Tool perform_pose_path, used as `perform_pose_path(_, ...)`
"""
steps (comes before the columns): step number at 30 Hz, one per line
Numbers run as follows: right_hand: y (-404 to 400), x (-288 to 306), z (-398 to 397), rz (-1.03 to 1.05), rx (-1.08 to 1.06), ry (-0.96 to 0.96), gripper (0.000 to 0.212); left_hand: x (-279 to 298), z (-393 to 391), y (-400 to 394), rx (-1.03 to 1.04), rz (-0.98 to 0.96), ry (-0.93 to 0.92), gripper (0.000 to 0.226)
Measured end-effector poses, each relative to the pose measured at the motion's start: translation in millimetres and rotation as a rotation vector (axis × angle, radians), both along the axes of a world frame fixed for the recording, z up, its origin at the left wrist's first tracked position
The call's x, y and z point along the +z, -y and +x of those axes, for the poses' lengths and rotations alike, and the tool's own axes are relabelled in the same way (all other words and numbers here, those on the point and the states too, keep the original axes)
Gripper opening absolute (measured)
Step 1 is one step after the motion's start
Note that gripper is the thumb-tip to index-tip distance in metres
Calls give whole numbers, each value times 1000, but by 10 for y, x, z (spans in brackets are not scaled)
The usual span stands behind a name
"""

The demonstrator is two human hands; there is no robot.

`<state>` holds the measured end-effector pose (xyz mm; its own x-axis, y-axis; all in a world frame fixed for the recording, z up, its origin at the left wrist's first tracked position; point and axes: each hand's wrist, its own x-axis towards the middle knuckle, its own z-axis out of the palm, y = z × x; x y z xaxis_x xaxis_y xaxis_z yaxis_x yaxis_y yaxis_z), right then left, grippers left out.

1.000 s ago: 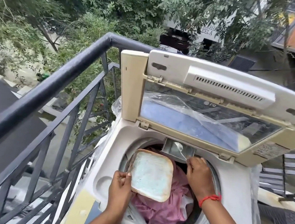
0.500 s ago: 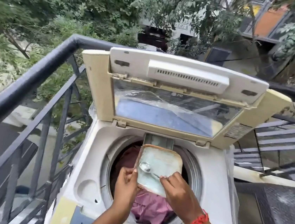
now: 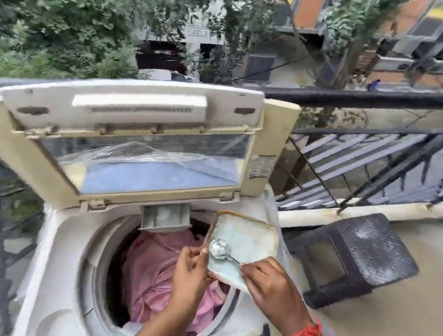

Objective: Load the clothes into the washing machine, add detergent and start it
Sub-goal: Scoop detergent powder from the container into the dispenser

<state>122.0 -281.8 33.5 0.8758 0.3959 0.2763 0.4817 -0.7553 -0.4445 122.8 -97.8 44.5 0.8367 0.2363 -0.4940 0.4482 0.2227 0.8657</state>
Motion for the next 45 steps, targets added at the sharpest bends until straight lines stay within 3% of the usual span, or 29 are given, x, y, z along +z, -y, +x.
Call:
perform_pose_path(6,718,-13,-154,160,-274,11,2,-33,215,783,-136,-39,20,17)
perform_pose_path(11,1420,-85,-304,430,-835,20,16,-142,452,1507,-263,-17,-2,15)
perform_pose_path(14,1835,-203,-356,663,-1055,-60,19,-200,570,1959,-362,27,-1,14)
perform_pose_path(18,2224,-362,-417,967,-1196,-263,17,-365,681,2452,-450,97,-1,16)
perform_pose_path(22,2579,-539,-457,1201,-1289,-335,13,-534,784,2931,-513,60,-60,16)
perform_pose_path(29,3222,-1096,-355,1319,-1439,-234,12,-1006,1147,3801,-610,90,-174,17)
perform_pose_path(33,3499,-1642,-226,1342,-1520,-206,14,-1586,1370,4187,-672,286,-182,26)
perform_pose_path(36,3615,-2083,-90,1329,-1587,-252,15,-2110,1499,4384,-708,397,-196,18)
perform_pose_path(40,3811,-2710,54,1285,-1658,-337,10,-2832,1614,4657,-743,395,-248,15)
perform_pose_path(45,4183,-3221,289,1231,-1730,-301,19,-3079,1725,5047,-817,409,-198,10)
